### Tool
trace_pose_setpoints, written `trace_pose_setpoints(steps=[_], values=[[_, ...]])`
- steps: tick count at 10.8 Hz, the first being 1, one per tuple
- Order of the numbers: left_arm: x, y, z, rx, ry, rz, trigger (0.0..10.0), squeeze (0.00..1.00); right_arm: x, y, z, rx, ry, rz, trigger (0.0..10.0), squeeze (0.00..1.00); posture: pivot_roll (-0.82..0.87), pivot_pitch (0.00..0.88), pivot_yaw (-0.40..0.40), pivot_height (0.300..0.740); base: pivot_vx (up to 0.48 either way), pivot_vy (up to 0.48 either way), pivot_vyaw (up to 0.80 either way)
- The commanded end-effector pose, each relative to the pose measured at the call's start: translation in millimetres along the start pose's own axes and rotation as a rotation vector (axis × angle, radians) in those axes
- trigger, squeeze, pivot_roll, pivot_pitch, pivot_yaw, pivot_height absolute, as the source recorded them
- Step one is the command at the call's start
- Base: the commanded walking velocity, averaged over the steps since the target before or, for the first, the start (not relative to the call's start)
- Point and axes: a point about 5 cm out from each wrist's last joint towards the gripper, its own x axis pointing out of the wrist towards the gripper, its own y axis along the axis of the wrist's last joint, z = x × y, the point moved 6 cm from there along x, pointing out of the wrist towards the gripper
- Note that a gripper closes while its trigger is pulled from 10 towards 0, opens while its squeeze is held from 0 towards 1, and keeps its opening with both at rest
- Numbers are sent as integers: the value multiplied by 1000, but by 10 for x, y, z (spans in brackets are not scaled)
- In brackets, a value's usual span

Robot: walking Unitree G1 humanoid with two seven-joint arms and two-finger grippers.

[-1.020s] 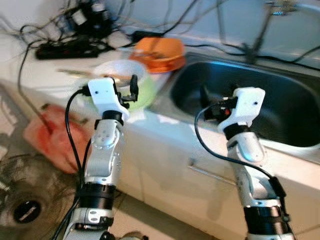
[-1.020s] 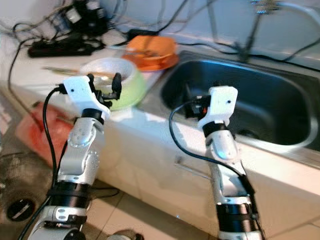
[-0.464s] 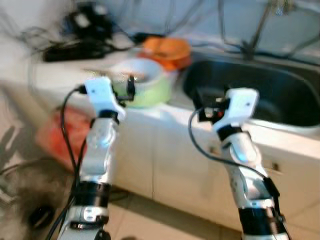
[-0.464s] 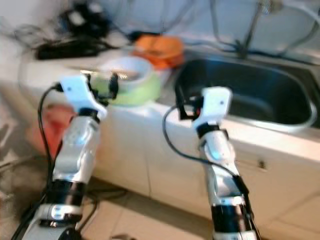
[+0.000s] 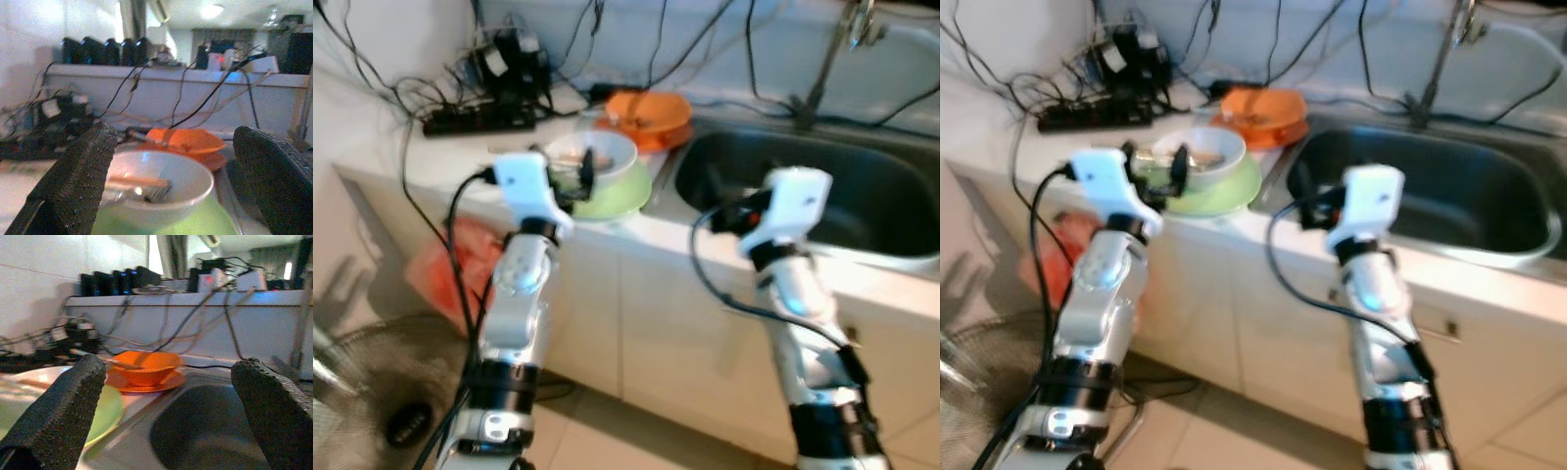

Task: Kitchen organization

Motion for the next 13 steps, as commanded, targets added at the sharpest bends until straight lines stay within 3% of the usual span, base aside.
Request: trace_pose_setpoints(steps=[1,4,10,13], values=[[4,60,-62,22,6,18,10000,0,31,110,-102,-2,21,39,10000,0,115,0,27,740,469,0,0],[9,60,-74,18,16,23,10000,0,34,116,-114,-13,24,44,10000,0,114,0,29,740,465,0,0],[-6,84,-51,41,17,37,10000,0,27,107,-138,-11,26,43,10000,0,119,0,29,740,0,0,0],[-53,276,32,114,-48,112,10000,0,41,53,-107,5,-1,14,10000,0,128,0,27,740,0,0,0]])
